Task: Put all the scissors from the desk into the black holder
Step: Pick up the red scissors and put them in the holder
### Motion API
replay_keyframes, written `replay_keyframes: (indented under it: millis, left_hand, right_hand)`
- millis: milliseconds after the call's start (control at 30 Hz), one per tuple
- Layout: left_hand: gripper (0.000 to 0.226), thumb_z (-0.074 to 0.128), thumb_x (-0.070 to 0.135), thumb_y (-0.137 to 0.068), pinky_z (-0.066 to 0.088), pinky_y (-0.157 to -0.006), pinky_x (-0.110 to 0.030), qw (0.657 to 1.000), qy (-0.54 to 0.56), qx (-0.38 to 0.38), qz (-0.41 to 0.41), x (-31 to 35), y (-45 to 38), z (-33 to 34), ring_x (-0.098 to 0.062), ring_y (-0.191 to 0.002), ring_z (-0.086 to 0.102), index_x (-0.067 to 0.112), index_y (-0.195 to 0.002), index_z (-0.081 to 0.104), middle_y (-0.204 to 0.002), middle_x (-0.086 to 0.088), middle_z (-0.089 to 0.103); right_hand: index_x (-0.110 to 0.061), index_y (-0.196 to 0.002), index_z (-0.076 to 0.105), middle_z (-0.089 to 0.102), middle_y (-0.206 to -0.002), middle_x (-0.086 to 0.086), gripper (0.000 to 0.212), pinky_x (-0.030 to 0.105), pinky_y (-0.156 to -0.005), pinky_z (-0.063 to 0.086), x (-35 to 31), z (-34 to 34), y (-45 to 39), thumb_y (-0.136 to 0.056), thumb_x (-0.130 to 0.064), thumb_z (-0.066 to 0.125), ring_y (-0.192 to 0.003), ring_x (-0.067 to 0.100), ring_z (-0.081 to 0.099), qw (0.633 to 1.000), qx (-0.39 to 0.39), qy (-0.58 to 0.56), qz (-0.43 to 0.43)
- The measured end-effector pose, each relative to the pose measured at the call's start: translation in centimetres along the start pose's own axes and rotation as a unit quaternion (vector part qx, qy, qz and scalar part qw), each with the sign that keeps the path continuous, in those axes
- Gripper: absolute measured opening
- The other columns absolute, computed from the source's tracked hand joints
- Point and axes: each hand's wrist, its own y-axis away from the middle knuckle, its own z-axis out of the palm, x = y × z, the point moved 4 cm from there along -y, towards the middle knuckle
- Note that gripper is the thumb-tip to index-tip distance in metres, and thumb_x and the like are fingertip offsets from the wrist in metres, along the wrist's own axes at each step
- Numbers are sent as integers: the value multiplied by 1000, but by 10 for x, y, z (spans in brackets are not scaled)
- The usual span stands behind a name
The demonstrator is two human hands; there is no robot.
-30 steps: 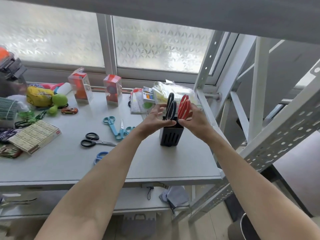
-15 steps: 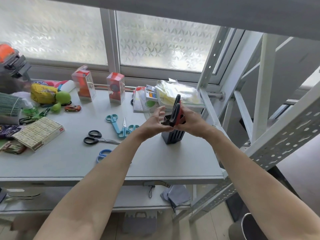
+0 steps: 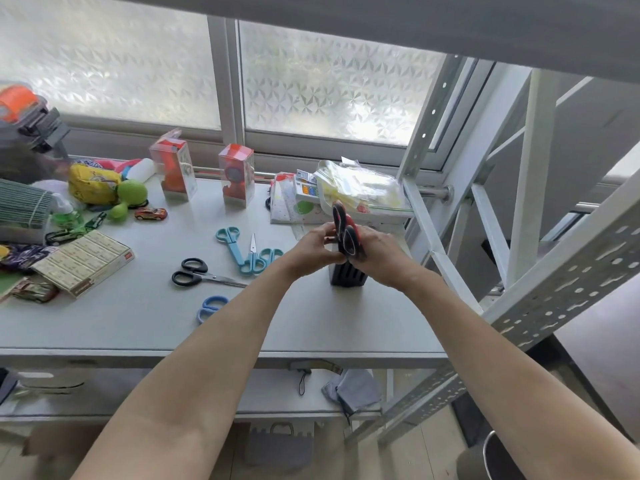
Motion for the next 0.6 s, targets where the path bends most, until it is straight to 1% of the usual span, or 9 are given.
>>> replay_keyframes:
  millis: [100, 133, 167, 233, 333, 400, 467, 533, 600]
  left_hand:
    - [72, 73, 6, -82, 48, -82, -11, 1000, 15, 2, 7, 2, 3, 1, -15, -119, 53, 13, -144, 38, -126, -6, 58]
    - [78, 74, 7, -81, 47, -77, -9, 1000, 22, 1, 10, 3, 3, 2, -11, -115, 52, 15, -147, 33, -123, -4, 56]
    - [84, 76, 8, -80, 46, -77, -9, 999, 28, 0, 15, 4, 3, 2, -6, -111, 51, 16, -149, 29, -121, -1, 55]
    - [93, 80, 10, -77, 44, -85, -15, 999, 37, 2, 21, 3, 2, 2, -2, -109, 52, 19, -151, 24, -122, 0, 56]
    - [96, 83, 10, -73, 46, -87, -19, 999, 45, 15, 26, 1, -1, 3, 2, -109, 55, 18, -148, 26, -121, 1, 58]
    - [89, 85, 9, -71, 48, -84, -17, 998, 51, 30, 31, 2, -2, 6, -1, -108, 56, 17, -142, 32, -116, 4, 58]
    - [81, 85, 9, -69, 50, -81, -17, 997, 54, 46, 33, 2, -2, 8, -4, -107, 57, 18, -133, 37, -114, 5, 57]
    - [74, 85, 11, -71, 48, -77, -13, 997, 47, 61, 30, 1, -2, 9, 1, -102, 55, 17, -129, 39, -109, 9, 56]
    - [69, 83, 14, -73, 46, -71, -8, 996, 38, 70, 26, 1, -1, 9, 7, -98, 54, 17, -128, 42, -106, 11, 57]
  right_hand:
    - [-19, -134, 50, 63, -121, 7, 58, 35, -93, 48, 4, -4, -2, -81, -24, 72, -111, 26, 58, 999, 11, -35, 20]
    - [-20, -134, 50, 62, -121, 6, 61, 34, -93, 48, 6, -5, -3, -79, -26, 74, -111, 25, 58, 999, 12, -37, 23]
    - [-20, -135, 49, 62, -122, 5, 64, 36, -94, 49, 7, -7, -3, -77, -27, 75, -111, 25, 58, 999, 13, -40, 26]
    - [-18, -142, 42, 59, -127, 6, 75, 40, -98, 50, 12, -9, -2, -76, -26, 77, -112, 25, 58, 998, 12, -44, 36]
    - [-13, -148, 36, 53, -136, 8, 81, 40, -105, 46, 17, -13, 1, -78, -24, 76, -119, 25, 55, 998, 21, -40, 51]
    - [-11, -147, 38, 55, -133, 10, 73, 39, -106, 44, 18, -14, 4, -83, -22, 71, -119, 26, 54, 998, 39, -28, 51]
    - [-10, -142, 46, 59, -122, 10, 55, 39, -102, 45, 16, -16, 7, -90, -14, 63, -111, 26, 56, 997, 64, -26, 44]
    - [-10, -132, 58, 61, -105, 7, 39, 39, -95, 49, 13, -19, 8, -93, -9, 58, -96, 22, 57, 995, 90, -36, 34]
    - [-10, -119, 68, 64, -93, 6, 27, 42, -86, 52, 11, -24, 7, -93, -11, 59, -86, 22, 59, 991, 123, -44, 32]
